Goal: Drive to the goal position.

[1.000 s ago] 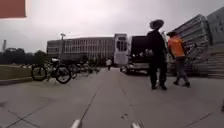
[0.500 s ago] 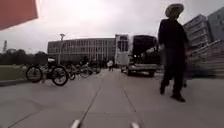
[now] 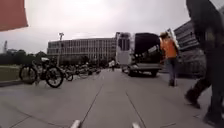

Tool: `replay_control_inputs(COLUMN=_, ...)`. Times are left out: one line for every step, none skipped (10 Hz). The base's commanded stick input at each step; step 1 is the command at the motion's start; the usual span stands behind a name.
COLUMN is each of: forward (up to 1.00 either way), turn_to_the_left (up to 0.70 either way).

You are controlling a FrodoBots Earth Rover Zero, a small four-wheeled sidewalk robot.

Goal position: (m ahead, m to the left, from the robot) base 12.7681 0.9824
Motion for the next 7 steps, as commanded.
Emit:
replay_control_inputs(forward=0.7, turn_to_the_left=0.0)
replay_control_inputs(forward=0.7, turn_to_the_left=0.0)
replay_control_inputs(forward=0.7, turn_to_the_left=0.0)
replay_control_inputs(forward=0.7, turn_to_the_left=0.0)
replay_control_inputs(forward=0.7, turn_to_the_left=0.0)
replay_control_inputs(forward=0.7, turn_to_the_left=0.0)
replay_control_inputs(forward=0.7, turn_to_the_left=0.0)
